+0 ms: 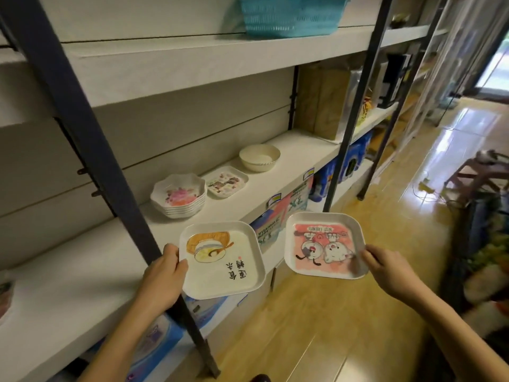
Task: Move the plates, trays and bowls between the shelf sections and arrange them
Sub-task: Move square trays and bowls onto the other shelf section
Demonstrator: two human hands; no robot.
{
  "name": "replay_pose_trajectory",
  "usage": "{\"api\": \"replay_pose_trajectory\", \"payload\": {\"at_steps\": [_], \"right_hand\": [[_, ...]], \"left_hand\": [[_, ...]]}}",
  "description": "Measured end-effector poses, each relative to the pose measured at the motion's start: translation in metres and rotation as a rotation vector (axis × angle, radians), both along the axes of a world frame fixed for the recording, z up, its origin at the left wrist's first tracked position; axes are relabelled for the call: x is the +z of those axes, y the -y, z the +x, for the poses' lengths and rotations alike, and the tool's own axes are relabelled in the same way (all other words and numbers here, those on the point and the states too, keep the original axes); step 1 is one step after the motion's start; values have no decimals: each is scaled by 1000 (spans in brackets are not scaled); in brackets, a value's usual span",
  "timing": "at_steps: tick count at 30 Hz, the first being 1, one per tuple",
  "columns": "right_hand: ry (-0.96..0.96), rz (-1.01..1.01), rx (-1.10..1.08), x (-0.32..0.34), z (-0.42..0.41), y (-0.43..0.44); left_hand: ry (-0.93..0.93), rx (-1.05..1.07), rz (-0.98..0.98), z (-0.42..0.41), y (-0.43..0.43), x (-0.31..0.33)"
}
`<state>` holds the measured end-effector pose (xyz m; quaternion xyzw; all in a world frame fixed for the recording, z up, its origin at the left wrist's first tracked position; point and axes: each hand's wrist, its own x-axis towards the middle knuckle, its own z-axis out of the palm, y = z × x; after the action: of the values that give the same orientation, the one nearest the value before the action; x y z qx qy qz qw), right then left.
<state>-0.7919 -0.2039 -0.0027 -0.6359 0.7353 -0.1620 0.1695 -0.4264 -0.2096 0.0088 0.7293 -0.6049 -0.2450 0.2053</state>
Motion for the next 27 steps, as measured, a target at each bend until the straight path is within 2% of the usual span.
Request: {"api": "replay_pose_trajectory", "payload": {"at_steps": [7,13,20,27], "right_hand": [[42,71,97,9,-25,97],[-19,94,239,15,-22,192],[49,103,421,-4,7,288],[-9,51,623,-14,49,388]], "left_hand": [[-40,92,-33,-25,74,-6],[-77,201,-84,-25,126,0],[6,335,-80,-25,157,11],[55,557,-32,-31,189,9]]}}
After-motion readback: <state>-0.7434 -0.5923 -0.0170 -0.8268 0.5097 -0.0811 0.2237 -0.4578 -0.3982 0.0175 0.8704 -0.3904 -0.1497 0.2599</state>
